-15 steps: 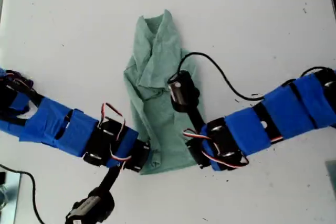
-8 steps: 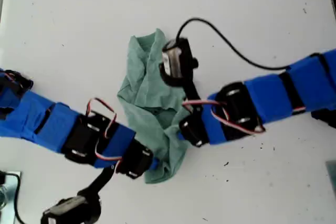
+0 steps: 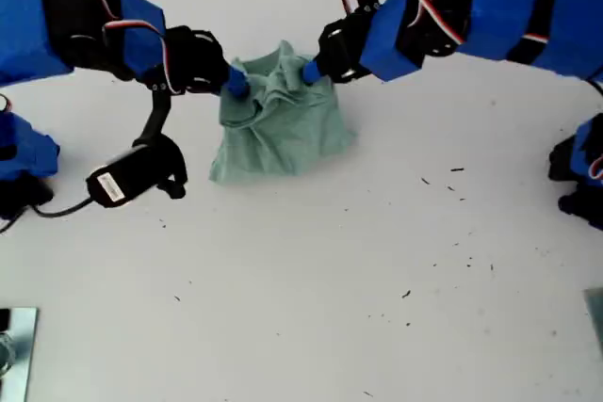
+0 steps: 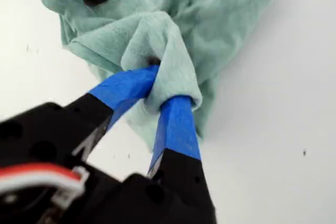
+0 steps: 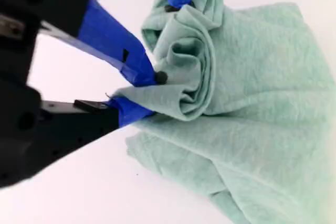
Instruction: Fold t shirt
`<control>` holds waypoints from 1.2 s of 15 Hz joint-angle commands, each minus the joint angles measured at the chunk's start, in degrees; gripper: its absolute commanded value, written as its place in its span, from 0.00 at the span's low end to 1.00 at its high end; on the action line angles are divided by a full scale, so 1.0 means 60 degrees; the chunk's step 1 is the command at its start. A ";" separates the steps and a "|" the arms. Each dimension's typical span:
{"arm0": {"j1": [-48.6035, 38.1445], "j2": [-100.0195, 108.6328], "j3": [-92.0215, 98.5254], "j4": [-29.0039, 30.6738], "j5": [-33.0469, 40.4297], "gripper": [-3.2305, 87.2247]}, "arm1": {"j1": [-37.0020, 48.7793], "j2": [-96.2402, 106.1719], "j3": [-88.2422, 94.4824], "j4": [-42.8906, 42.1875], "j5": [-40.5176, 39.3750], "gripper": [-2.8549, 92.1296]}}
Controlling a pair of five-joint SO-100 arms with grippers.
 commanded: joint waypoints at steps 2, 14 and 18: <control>-0.1289 0.3955 0.1948 -0.0908 -0.0059 0.39 | 0.0732 0.1084 0.0586 -0.1919 -0.0732 0.34; -0.0703 1.6289 1.2129 0.0073 -0.1934 0.27 | 0.1216 1.8267 1.6172 0.0352 0.2021 0.23; 0.0659 1.6333 1.3301 -0.0190 -0.2710 0.22 | 0.1113 1.8267 1.7798 0.1611 0.3867 0.17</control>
